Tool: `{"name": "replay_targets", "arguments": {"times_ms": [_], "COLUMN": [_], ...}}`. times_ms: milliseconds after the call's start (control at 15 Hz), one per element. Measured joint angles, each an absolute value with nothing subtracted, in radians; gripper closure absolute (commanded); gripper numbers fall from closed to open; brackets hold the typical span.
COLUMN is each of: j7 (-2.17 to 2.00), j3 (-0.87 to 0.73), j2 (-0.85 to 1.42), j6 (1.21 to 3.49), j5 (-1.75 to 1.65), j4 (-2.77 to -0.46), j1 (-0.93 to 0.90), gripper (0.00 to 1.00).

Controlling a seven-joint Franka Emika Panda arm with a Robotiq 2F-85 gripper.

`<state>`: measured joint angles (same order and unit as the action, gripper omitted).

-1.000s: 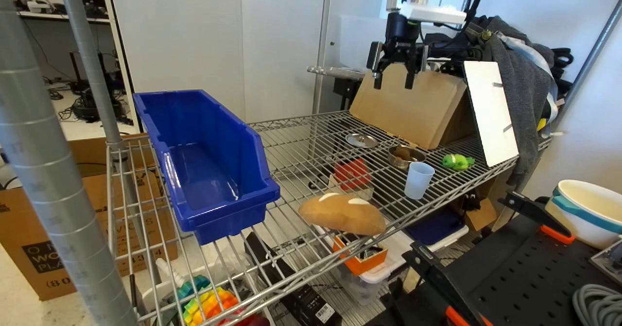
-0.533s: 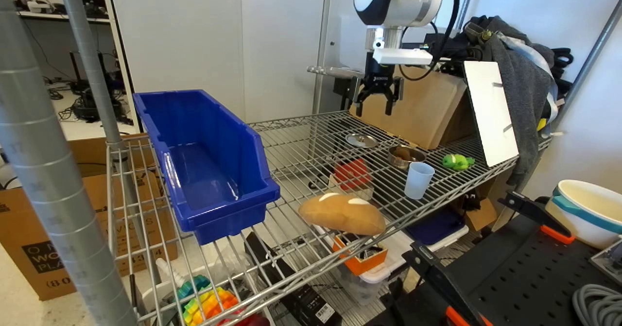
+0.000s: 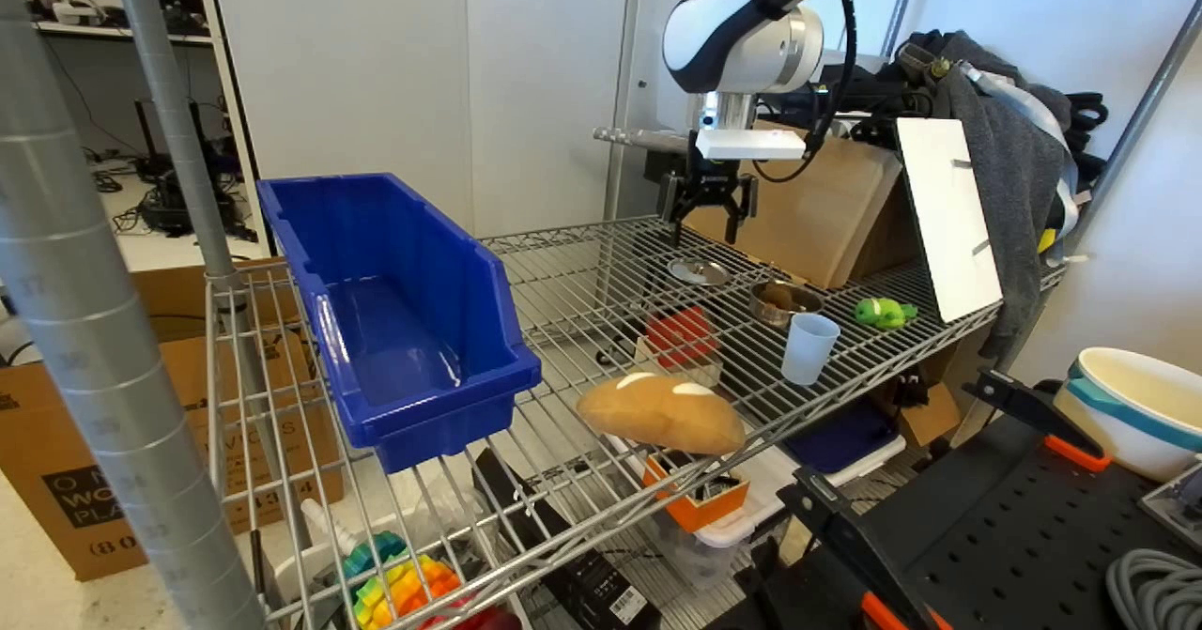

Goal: Cover the pan with the silver lid

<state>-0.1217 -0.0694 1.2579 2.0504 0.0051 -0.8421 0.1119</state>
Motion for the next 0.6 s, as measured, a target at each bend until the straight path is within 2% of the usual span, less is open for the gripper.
{"name": "replay_targets", "arguments": {"times_ms": [200, 267, 333, 400, 600], "j7": [-0.135, -0.138, -0.142, -0.145, -0.160], "j3": [-0.069, -0.069, -0.069, -0.070, -0.072], "j2": [1.301, 1.314, 1.326, 1.337, 1.371], "j6": [2.015, 2.003, 1.992, 1.982, 1.958], "j5": [0.005, 0.005, 0.005, 0.005, 0.005], "j4": [-0.787, -0.770, -0.754, -0.739, -0.696], "j1": [0.112, 0.112, 0.112, 0.112, 0.112], "gripper": [0.01, 0.07, 0.26, 0.27, 0.52]}}
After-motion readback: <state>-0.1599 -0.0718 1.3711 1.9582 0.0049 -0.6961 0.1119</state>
